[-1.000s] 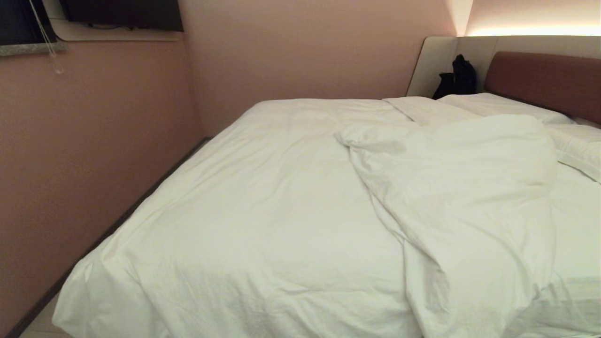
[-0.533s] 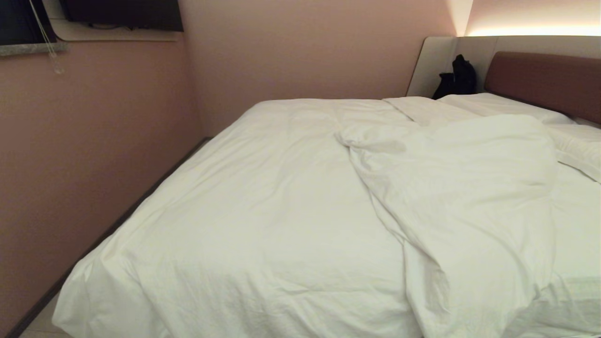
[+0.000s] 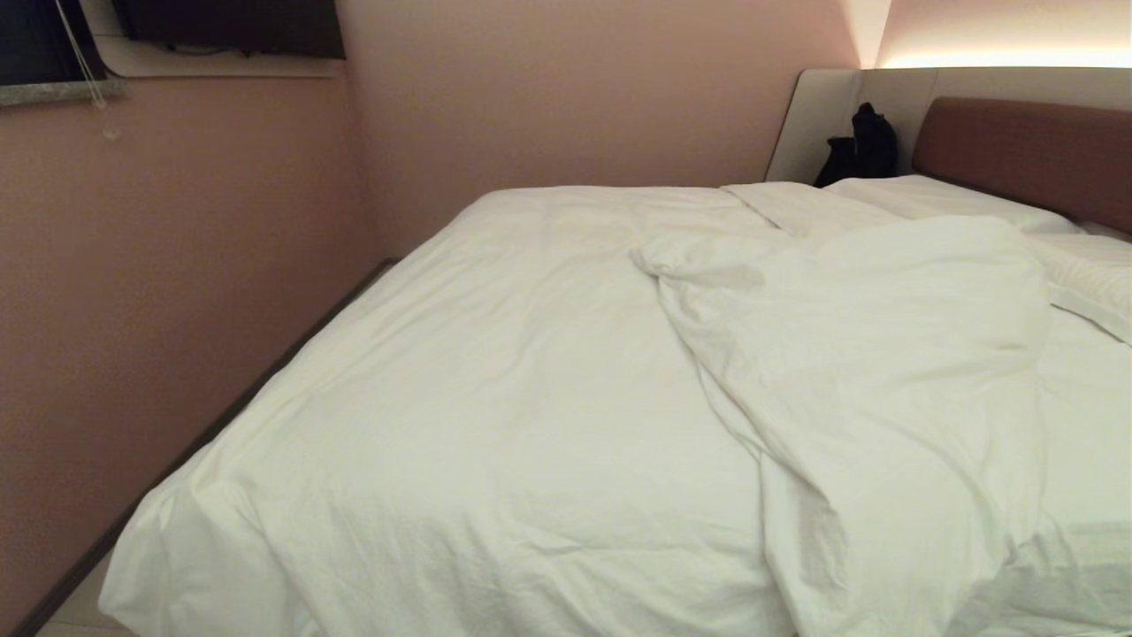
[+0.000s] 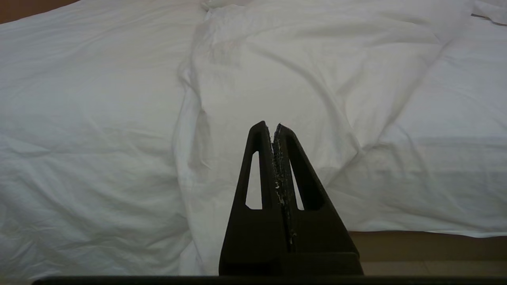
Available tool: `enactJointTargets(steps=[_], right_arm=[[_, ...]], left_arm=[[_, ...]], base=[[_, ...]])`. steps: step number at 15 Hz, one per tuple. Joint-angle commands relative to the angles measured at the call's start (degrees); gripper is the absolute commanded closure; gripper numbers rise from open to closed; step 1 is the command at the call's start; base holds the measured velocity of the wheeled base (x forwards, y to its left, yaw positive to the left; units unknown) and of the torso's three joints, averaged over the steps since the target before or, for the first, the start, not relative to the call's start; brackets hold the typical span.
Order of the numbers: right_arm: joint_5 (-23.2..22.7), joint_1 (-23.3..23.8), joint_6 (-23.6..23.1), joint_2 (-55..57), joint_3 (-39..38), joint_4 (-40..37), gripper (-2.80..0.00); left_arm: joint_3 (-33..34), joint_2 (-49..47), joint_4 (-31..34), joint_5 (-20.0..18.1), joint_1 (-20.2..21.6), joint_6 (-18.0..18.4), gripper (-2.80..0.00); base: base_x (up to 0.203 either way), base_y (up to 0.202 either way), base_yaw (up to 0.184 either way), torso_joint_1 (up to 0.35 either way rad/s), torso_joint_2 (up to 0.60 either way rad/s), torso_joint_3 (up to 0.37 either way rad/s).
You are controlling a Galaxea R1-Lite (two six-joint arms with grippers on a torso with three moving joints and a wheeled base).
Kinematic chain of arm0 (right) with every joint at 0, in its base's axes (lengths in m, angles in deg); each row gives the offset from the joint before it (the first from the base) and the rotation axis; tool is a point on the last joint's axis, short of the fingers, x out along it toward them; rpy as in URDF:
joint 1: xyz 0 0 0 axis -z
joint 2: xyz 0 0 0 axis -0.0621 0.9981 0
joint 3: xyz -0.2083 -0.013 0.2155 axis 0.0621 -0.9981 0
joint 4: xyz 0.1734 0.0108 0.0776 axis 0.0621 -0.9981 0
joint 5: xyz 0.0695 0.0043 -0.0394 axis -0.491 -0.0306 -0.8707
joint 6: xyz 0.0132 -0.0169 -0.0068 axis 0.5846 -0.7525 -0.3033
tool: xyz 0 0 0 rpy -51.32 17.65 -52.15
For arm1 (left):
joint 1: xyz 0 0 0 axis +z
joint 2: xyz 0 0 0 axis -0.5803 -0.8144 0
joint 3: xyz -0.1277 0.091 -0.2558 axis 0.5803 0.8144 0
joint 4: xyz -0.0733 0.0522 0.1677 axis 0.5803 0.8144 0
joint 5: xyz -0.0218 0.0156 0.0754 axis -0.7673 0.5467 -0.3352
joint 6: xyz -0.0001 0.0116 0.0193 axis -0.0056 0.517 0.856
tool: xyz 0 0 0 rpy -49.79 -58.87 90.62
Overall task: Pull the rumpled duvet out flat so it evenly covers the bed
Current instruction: Hold the folded corner of the quilt
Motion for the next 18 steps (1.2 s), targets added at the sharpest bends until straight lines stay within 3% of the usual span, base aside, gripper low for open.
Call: enactJointTargets(steps=[1,18], right_arm=[[0.01,0.00,0.00,0.07,0.00,0.03,0.00],[0.01,0.00,0.00,0.07,0.00,0.03,0.00]], left_arm=[[0.02,0.02,0.00,0.02,-0.01,-0.02,0.00],[0.02,0.02,0.00,0.11,-0.01,0.07,0.00]], base=[[0.000,0.000,0.000,0.000,0.00,0.000],[0.000,0.000,0.000,0.000,0.00,0.000]])
